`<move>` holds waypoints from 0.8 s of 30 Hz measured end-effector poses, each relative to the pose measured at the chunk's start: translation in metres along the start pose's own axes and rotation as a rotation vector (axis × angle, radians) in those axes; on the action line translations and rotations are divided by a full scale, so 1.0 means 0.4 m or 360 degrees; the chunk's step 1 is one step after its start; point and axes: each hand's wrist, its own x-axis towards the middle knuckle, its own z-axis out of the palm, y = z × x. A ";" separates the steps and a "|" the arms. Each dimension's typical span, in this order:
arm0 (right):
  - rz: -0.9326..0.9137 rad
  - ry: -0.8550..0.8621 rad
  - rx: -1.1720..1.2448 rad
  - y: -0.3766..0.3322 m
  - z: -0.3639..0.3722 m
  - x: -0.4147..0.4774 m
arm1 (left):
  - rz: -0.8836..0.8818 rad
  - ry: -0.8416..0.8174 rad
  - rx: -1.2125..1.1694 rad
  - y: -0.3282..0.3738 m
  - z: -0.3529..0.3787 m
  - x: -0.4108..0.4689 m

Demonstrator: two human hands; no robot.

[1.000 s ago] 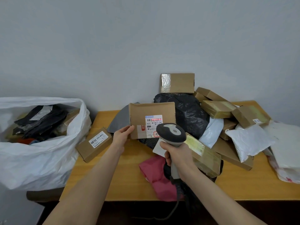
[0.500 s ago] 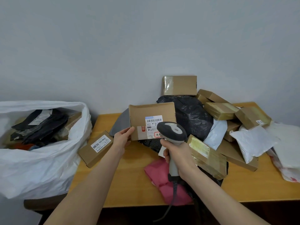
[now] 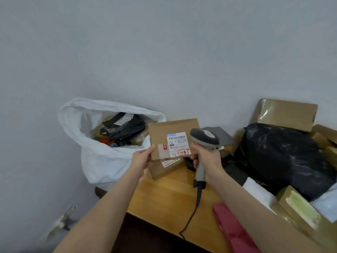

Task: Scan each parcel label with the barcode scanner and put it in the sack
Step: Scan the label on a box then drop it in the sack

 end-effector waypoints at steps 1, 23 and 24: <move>0.0011 -0.0044 -0.0014 0.006 0.035 0.007 | 0.0005 0.0060 -0.0007 0.011 -0.046 0.016; 0.0231 -0.0002 -0.0099 0.190 0.901 0.474 | 0.0032 0.0419 0.0270 0.285 -0.670 0.884; 0.0235 0.0022 -0.0106 0.193 0.911 0.490 | 0.0169 0.0362 0.0631 0.274 -0.668 0.912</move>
